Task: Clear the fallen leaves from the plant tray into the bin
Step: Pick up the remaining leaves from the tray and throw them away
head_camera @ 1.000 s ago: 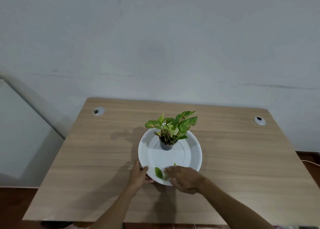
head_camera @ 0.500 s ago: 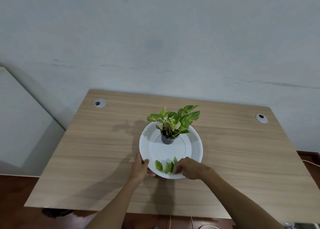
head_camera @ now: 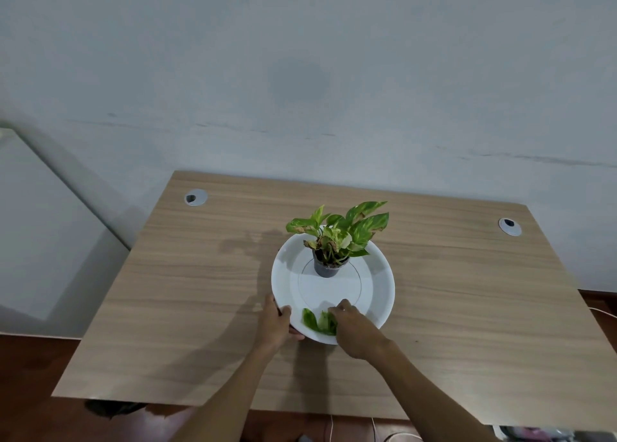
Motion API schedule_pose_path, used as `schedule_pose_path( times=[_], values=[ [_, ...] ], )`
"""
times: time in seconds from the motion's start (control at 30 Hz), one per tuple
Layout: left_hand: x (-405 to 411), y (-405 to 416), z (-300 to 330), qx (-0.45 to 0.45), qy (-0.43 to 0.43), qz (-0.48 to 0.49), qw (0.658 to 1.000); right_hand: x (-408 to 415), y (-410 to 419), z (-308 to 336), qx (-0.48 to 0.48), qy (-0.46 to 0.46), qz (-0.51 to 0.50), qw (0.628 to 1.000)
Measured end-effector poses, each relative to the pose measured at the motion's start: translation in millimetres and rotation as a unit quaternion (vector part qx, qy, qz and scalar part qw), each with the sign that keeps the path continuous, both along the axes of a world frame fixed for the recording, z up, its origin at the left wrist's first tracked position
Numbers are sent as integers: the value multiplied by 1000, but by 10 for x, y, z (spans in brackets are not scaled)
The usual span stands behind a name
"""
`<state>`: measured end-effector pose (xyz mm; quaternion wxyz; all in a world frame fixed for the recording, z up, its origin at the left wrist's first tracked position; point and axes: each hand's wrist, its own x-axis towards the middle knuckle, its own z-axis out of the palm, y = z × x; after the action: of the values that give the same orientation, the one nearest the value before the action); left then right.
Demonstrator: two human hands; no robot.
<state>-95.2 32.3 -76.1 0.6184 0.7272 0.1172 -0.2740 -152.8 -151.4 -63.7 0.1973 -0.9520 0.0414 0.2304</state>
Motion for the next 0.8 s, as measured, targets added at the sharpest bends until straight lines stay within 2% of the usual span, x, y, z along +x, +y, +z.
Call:
schedule_pose_path(
  times=[0.07,0.13,0.2,0.37,0.47,0.57,0.67,0.8],
  values=[
    [-9,-8,-6,2,-1,4,1000,-33,3,17,28,-7,-8,1000],
    [-21,-18,0,1,-2,7,1000,-13,-88,89,57,-23,-72,995],
    [-27,-27,9,-5,1,15,1000,8,-218,147,46,-37,-86,995],
    [-3,-13,11,-18,18,19,1000,85,-360,254,-55,14,104,993],
    [19,-2,8,-14,19,15,1000,187,-327,251,-138,-16,237,962],
    [19,-14,-11,-22,23,23,999,289,-237,193,-166,-42,351,920],
    [11,-36,-10,-39,36,41,998,406,-112,101,-174,-53,399,899],
    [2,-60,7,-18,23,37,999,477,39,29,-200,-37,435,877]
  ],
)
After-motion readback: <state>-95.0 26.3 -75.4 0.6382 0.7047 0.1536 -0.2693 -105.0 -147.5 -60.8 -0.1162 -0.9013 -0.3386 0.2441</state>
